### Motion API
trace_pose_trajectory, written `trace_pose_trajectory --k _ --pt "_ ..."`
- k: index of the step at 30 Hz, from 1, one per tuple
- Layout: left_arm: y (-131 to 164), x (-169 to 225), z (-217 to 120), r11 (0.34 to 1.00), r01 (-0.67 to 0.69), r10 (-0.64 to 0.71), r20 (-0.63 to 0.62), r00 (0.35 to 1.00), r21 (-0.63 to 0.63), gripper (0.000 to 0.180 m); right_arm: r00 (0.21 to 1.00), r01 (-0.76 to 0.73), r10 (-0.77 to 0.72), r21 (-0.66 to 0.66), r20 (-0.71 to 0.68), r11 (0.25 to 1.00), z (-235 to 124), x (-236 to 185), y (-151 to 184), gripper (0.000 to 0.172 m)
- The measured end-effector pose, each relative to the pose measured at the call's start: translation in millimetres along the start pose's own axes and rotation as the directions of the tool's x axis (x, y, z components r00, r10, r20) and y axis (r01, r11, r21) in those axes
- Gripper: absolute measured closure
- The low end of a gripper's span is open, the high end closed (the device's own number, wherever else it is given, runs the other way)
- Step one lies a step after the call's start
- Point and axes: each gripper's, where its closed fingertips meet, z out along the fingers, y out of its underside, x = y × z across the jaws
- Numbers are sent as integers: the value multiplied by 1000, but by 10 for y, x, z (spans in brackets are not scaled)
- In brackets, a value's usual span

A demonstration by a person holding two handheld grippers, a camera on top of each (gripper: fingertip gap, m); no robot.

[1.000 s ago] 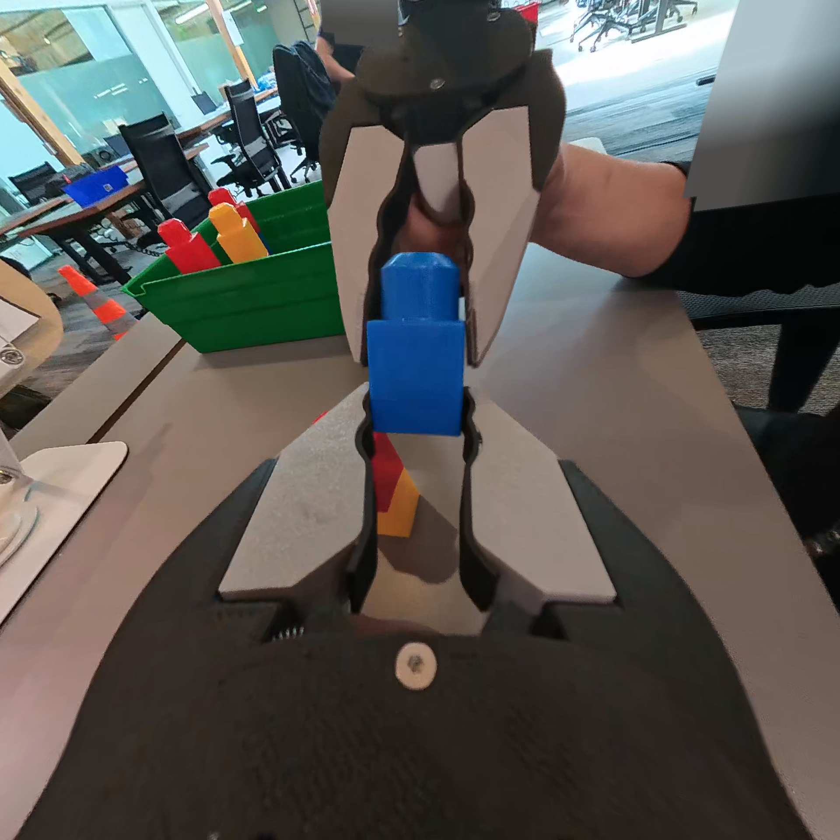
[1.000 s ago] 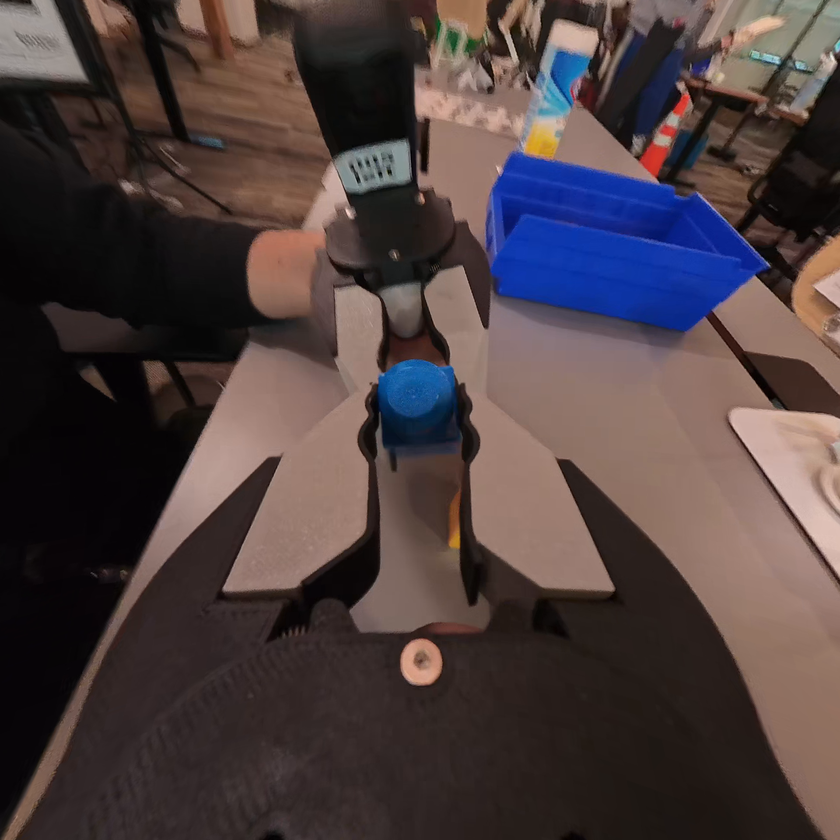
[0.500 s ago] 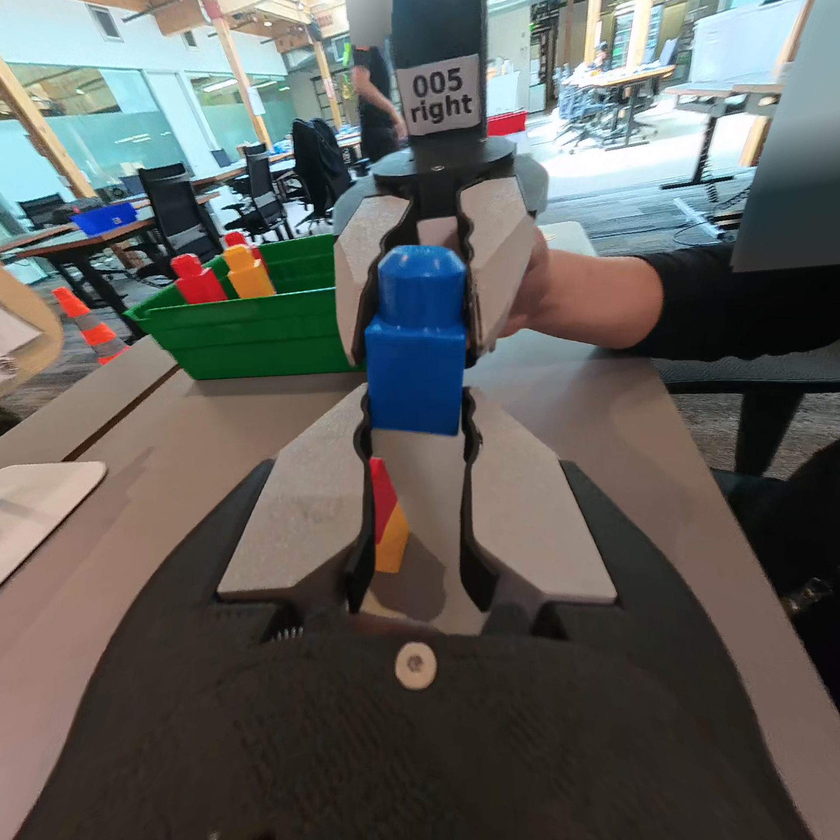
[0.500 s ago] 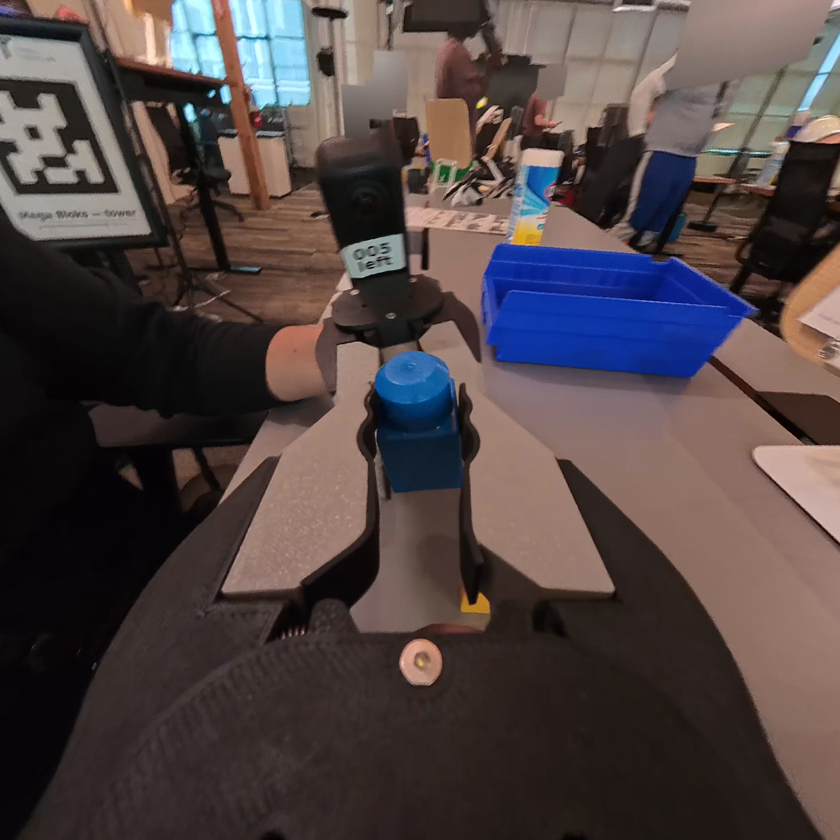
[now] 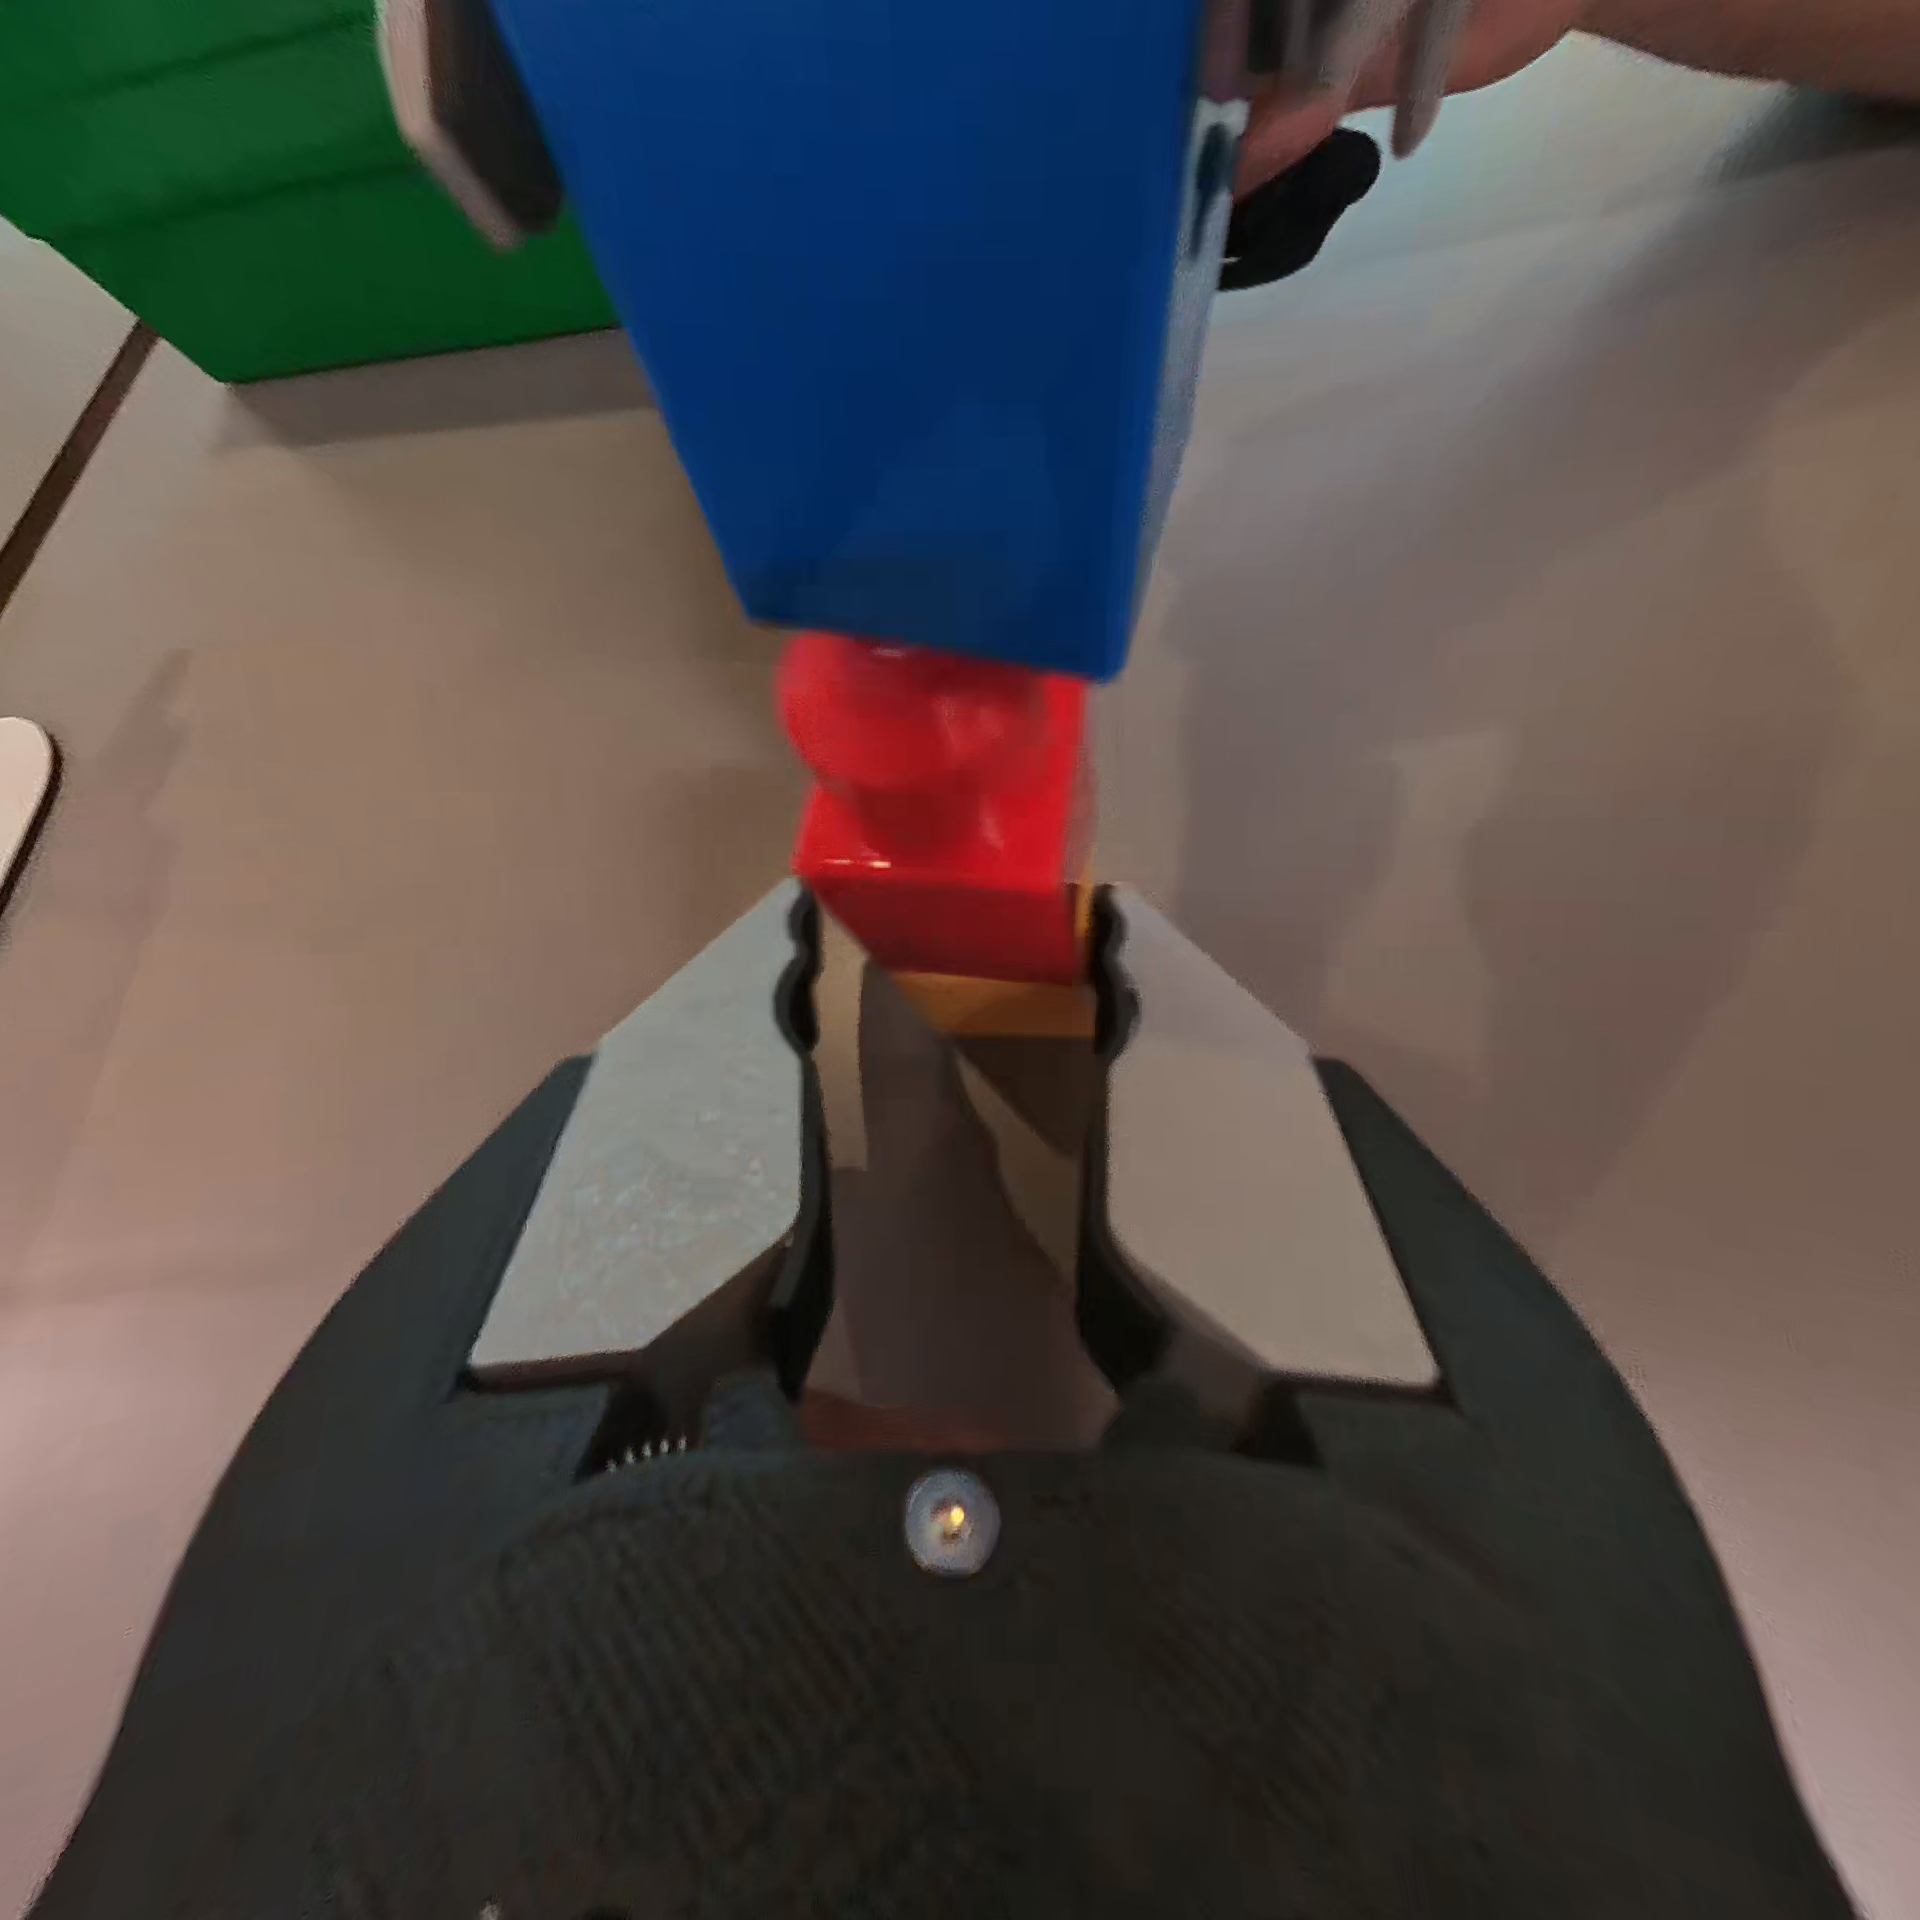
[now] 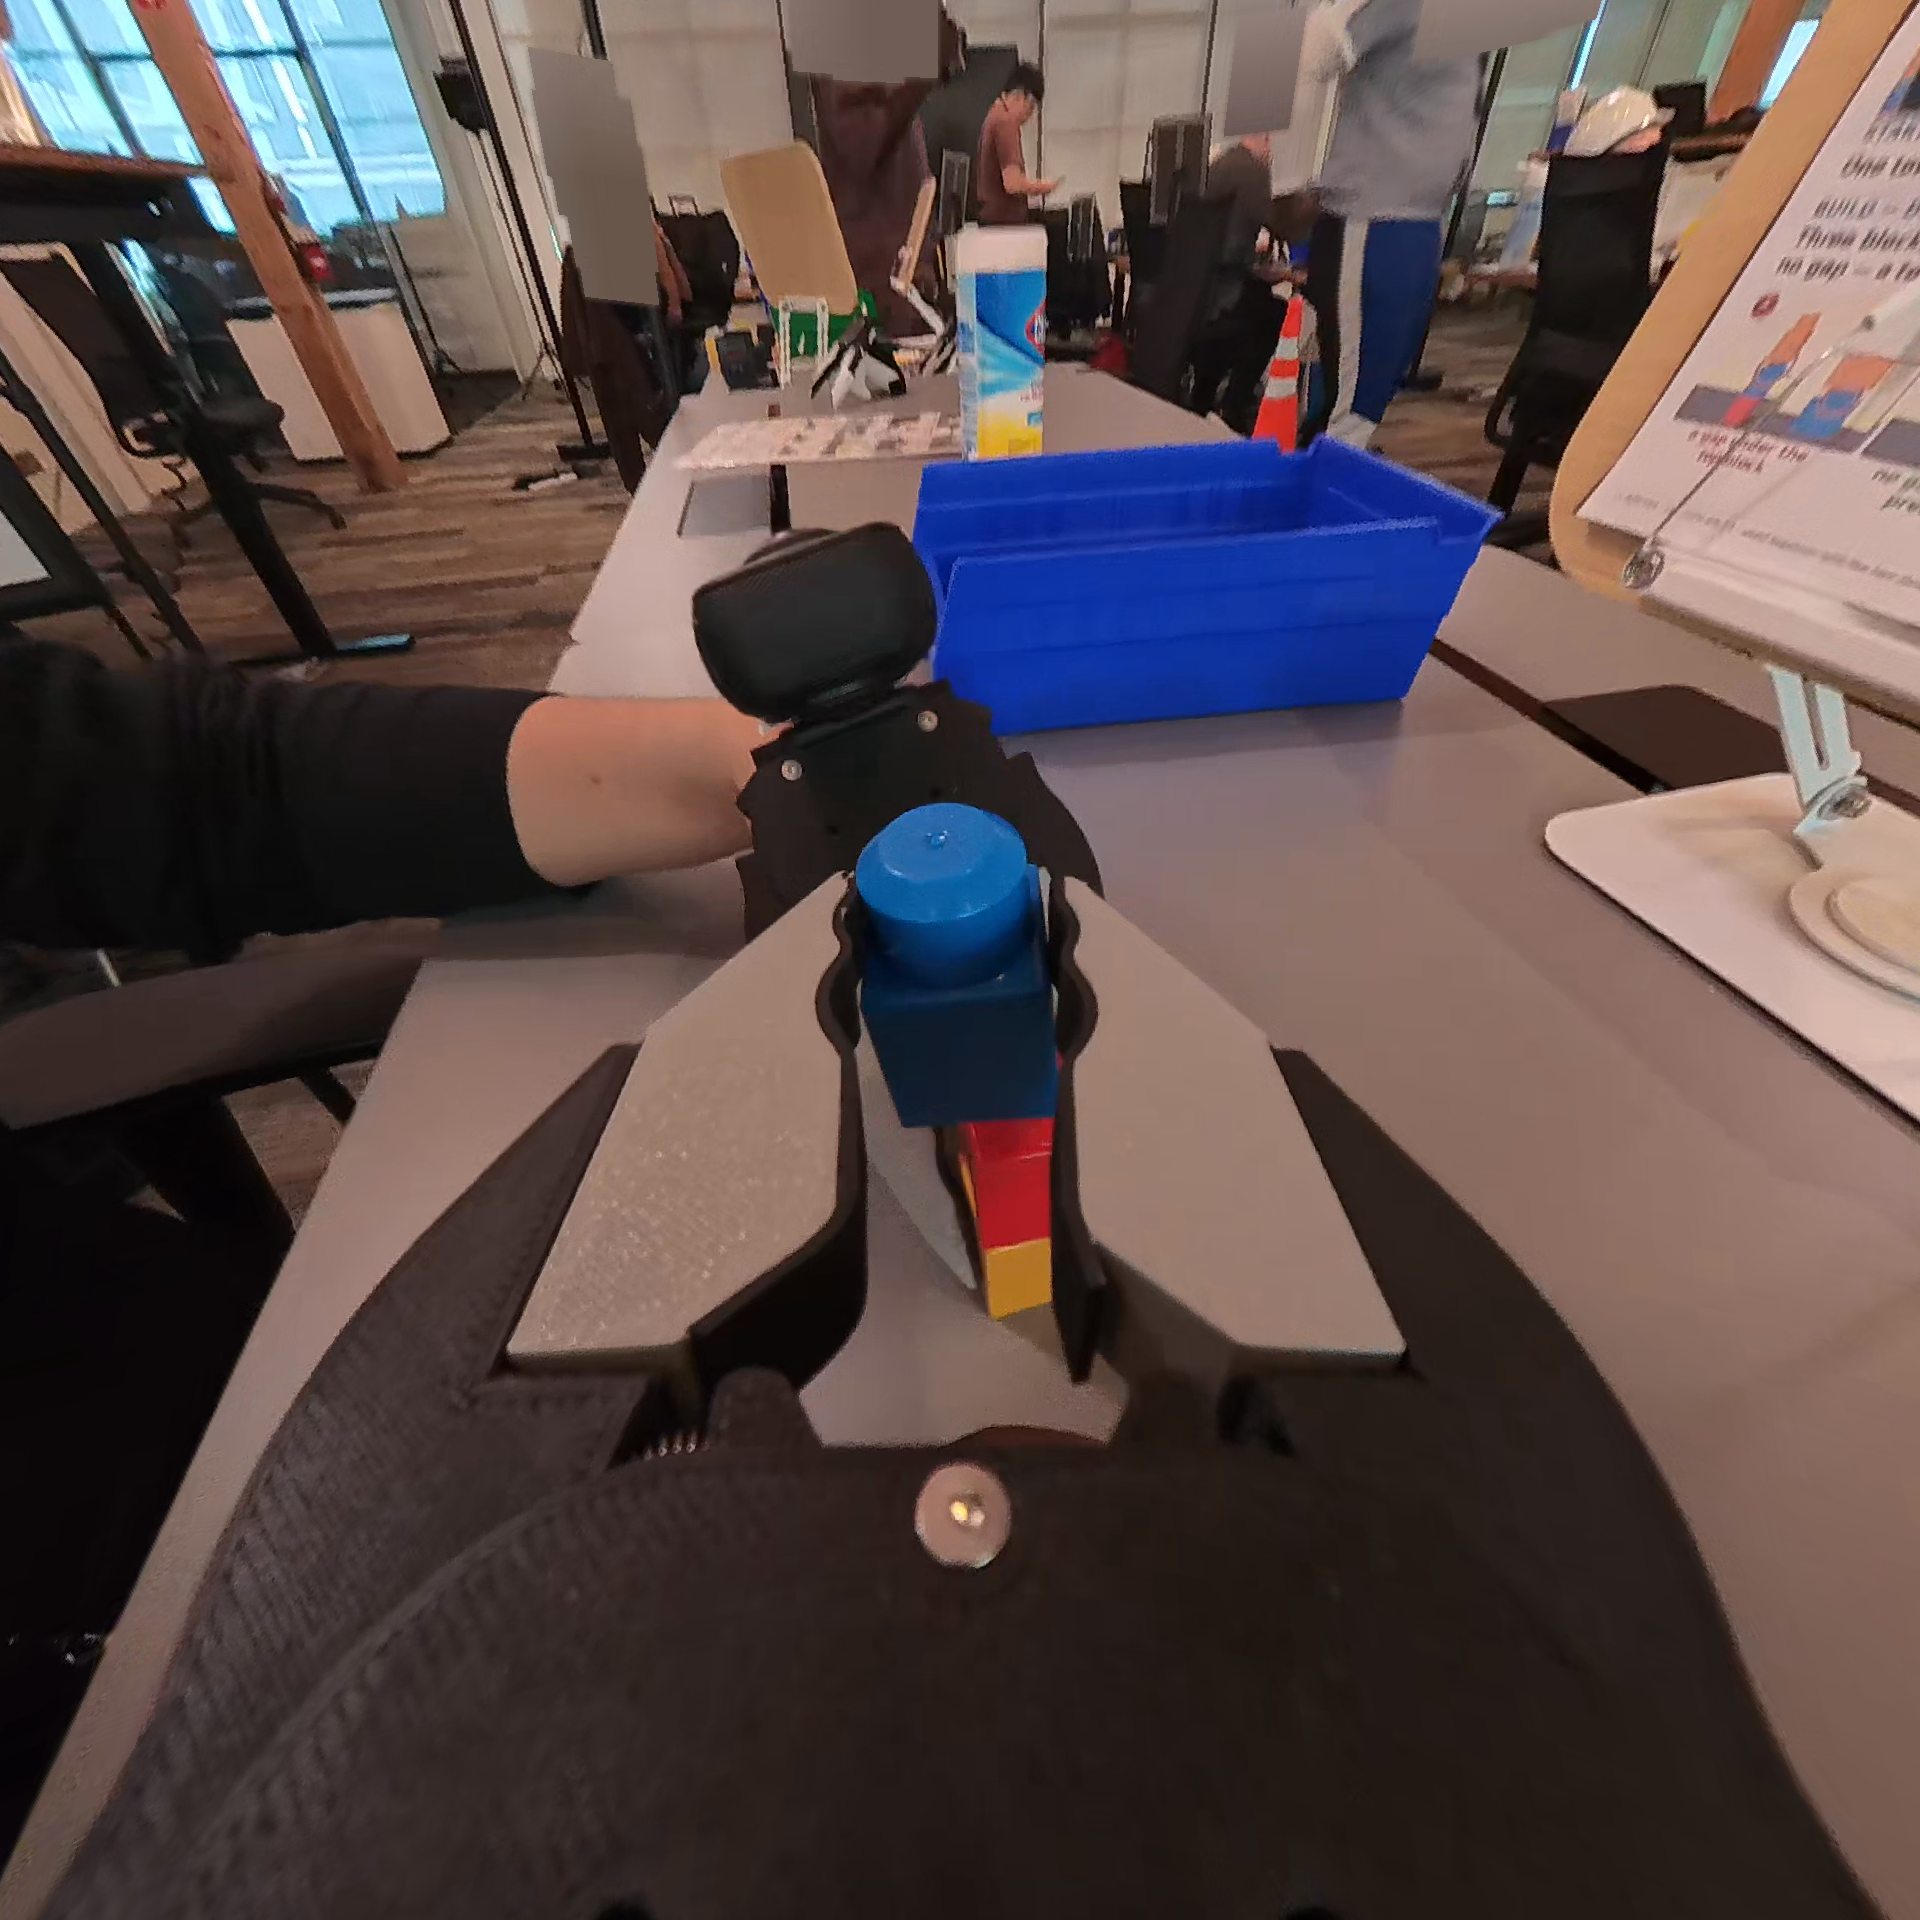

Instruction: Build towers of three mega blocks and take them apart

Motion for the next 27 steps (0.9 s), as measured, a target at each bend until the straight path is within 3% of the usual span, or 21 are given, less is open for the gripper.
trace_pose_trajectory --k 1,9,15,18,22,27 --pt "16 9 28 1000 2 -3 -14 1000 -16 140 1000 -2 2 -23 -4 1000 18 19 47 139" --pt "-12 88 35 1000 -15 14 -38 999 -8 144 999 17 -15 -79 32 997 82 1 183 140" --pt "-50 337 14 998 -58 60 -165 985 15 144 974 26 3 -123 226 992 15 -202 262 140" --pt "-45 297 32 1000 -5 5 -163 987 -1 144 982 -4 25 -111 185 994 42 -112 254 140" --pt "-46 218 46 998 59 -60 -92 994 -14 145 996 71 -64 -138 58 988 76 -65 254 140" --pt "-51 232 40 999 42 -42 -71 997 -10 145 994 78 -66 -126 92 989 48 -126 256 140"
